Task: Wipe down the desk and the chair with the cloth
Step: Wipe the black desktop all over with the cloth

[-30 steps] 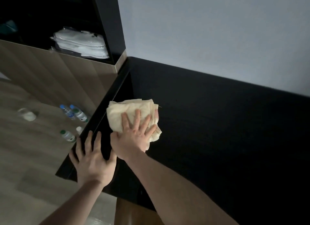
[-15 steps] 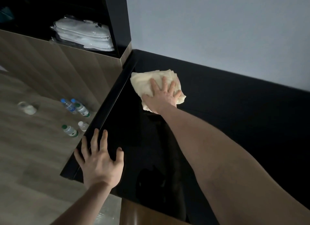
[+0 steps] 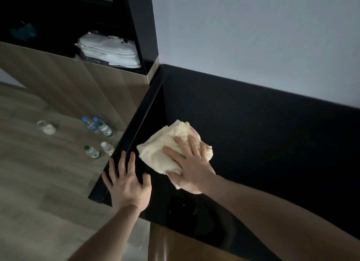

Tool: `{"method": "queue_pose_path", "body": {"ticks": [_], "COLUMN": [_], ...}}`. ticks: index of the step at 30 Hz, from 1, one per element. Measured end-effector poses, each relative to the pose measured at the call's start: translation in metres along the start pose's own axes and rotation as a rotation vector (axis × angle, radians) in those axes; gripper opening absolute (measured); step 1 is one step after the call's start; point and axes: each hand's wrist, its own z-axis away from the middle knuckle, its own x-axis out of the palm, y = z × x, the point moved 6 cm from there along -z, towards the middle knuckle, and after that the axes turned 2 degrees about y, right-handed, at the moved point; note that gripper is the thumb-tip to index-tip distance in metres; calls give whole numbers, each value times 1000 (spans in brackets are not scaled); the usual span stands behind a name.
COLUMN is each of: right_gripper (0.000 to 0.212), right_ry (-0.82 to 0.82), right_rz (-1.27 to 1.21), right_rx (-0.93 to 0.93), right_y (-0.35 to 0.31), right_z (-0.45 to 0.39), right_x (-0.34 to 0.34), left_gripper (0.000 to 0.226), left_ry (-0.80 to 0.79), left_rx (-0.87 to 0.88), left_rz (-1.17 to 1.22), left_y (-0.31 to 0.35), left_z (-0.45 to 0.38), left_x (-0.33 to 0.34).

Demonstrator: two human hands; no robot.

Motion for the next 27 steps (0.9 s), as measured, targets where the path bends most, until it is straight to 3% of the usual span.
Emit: {"method": "queue_pose_path", "body": {"ticks": [3, 8, 13, 17, 21, 27], "right_gripper": [82, 81, 79, 78, 78, 76], "right_ry": [7, 73, 123, 176, 205, 287], "right_rz": [43, 1, -78, -139, -241, -330], "right_rx": [42, 277, 380, 645, 1023, 1265], "right_y": [21, 49, 83, 159, 220, 180], "right_z": [-25, -73, -57, 3, 78, 39], "right_x": [-11, -35, -40, -44, -49, -56], "left_gripper": [83, 82, 79, 82, 82, 83], "left_ry": [-8, -2, -9, -18, -15, 0], "left_rx": [5, -9, -4, -7, 3, -3], "left_rz": [-1, -13, -7, -15, -7, -9], "left_y": [0, 0, -2, -1, -1, 0], "left_z": [-1, 0, 0, -1, 0, -1], "left_x": [0, 0, 1, 1, 1, 1]}}
